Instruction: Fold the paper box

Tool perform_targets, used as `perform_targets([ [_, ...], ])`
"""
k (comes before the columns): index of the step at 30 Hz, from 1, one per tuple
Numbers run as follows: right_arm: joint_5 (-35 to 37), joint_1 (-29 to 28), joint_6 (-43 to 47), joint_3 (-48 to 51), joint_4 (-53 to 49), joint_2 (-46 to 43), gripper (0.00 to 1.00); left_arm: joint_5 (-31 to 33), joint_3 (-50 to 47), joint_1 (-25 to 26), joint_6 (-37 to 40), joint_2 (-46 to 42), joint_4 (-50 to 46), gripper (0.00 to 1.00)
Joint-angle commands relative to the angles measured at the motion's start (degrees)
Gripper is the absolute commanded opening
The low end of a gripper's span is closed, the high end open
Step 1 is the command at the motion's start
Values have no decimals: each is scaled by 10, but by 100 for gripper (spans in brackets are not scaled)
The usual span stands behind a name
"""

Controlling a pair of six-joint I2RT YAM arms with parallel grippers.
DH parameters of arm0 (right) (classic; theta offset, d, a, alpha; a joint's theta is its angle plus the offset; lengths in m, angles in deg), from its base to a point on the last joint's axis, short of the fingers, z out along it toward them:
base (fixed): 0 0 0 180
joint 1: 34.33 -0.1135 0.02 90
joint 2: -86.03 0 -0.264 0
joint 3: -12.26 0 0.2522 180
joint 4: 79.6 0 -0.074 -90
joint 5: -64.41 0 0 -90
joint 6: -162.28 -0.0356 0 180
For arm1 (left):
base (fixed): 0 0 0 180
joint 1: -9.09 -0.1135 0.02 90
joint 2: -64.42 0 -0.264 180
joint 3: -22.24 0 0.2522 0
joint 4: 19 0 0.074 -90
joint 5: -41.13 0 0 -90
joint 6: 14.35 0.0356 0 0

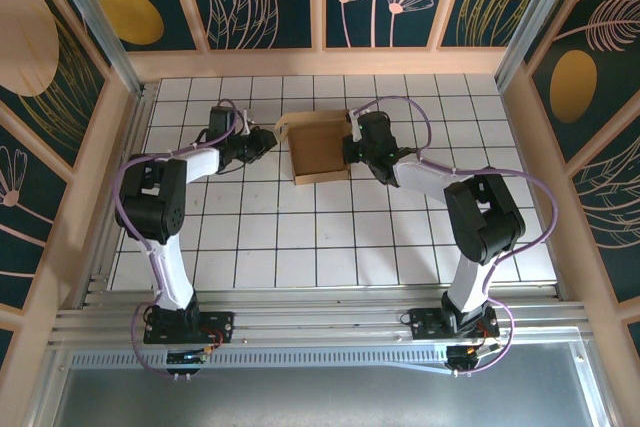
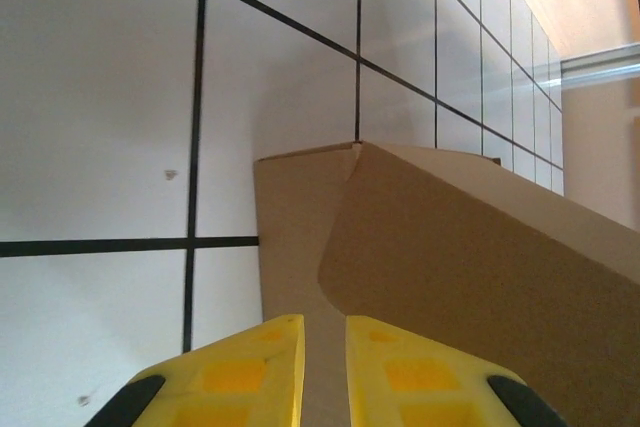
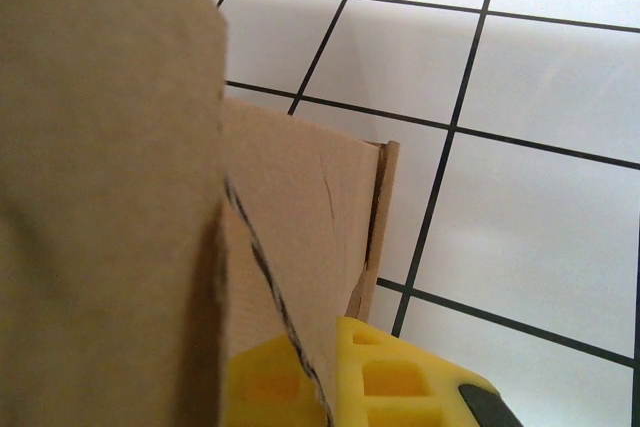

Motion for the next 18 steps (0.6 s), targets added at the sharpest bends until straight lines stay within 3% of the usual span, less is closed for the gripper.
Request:
perform_targets([
  [1,-9,-8,-4,10,-121,23,7,-17,25,16,-10,18,7,18],
  [18,-12,-24,-6,7,-117,33,7,-42,66,50,-4,30,4,19],
])
